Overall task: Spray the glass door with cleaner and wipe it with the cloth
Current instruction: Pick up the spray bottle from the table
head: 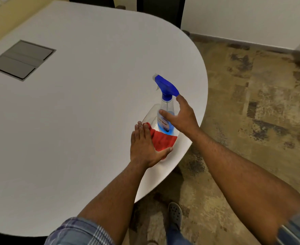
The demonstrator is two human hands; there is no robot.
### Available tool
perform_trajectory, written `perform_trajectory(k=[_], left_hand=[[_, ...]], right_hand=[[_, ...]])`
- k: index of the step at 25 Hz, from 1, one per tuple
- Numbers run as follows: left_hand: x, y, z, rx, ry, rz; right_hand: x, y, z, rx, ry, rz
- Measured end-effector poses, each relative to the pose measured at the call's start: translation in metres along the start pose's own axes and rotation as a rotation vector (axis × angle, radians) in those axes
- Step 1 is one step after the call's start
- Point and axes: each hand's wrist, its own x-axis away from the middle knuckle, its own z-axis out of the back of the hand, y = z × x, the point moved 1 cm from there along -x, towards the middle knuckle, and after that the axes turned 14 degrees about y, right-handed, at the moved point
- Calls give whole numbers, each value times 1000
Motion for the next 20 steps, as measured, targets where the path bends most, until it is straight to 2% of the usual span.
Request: perform_trajectory(k=[3, 7, 13, 16, 20], left_hand=[[1, -4, -8, -20, 8, 6], [1, -4, -10, -34, 15, 2], [1, -2, -4, -51, -17, -14], [2, 5, 10, 77, 7, 19], [9, 34, 53, 348, 156, -3]], right_hand=[[-22, -1, -12, -51, -54, 2], [-37, 0, -29, -203, -33, -12], [-28, -19, -27, -272, 75, 83], [-26, -54, -4, -306, 53, 150], [-6, -101, 38, -451, -20, 201]])
